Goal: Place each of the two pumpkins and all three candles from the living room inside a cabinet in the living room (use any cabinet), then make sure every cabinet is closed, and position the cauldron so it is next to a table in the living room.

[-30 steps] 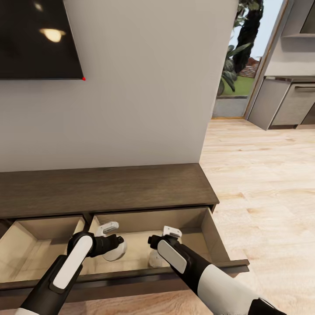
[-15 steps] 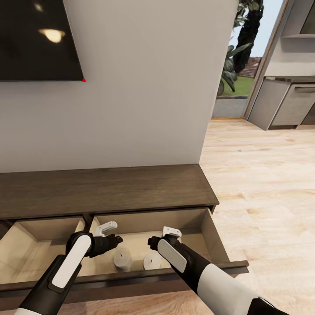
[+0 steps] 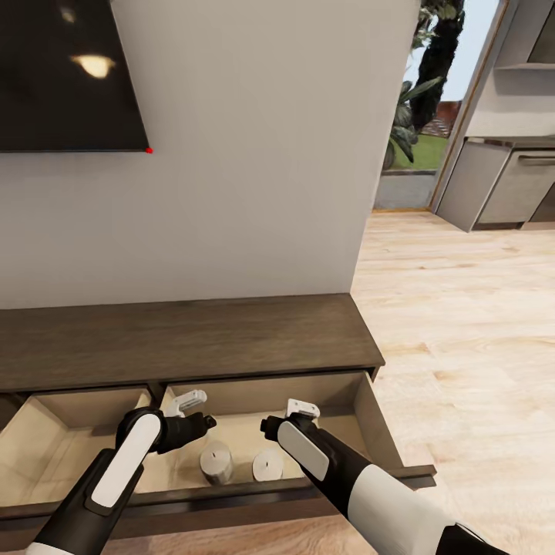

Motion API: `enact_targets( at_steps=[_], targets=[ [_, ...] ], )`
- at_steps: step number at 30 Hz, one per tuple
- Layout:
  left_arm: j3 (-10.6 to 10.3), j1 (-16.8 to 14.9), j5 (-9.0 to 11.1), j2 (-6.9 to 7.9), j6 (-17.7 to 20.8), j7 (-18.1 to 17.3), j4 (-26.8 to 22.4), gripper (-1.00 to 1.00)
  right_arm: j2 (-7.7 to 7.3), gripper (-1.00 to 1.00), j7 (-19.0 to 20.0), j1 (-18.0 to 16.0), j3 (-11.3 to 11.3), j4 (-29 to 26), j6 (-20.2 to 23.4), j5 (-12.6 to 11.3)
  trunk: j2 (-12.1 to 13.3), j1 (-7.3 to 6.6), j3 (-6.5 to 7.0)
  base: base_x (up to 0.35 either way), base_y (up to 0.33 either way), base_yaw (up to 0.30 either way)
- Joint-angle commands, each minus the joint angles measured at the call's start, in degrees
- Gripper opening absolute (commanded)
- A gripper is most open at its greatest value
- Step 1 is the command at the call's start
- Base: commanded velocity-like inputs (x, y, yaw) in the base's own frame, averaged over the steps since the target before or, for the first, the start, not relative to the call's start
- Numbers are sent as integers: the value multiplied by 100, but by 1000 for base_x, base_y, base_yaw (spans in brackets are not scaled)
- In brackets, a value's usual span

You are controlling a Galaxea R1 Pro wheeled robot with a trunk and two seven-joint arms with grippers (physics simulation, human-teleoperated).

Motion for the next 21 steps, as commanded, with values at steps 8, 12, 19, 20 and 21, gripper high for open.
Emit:
enact_targets(
  at_steps=[8, 12, 19, 20, 21],
  targets=[
    [-11, -4, 57, 6, 5, 59, -19, 100, 0, 100, -34, -4, 6, -32, -20, -14, 320, -177, 139, -123, 0, 0],
    [-11, -4, 62, 6, 5, 59, -23, 100, 0, 100, -32, -5, 0, -30, -27, -8, 480, -265, 211, -69, 0, 0],
    [-12, -4, 74, 6, 5, 59, -38, 100, 0, 100, -34, -6, -2, -42, -20, -8, 761, -419, 336, -102, 0, 0],
    [-15, -4, 75, 4, 5, 59, -41, 100, 0, 100, -34, -6, -2, -44, -24, -7, 801, -441, 354, -12, 0, 0],
    [-17, -4, 76, 1, 5, 59, -44, 100, 0, 100, -32, -6, -2, -53, -29, -6, 841, -463, 372, -8, 0, 0]
  ],
)
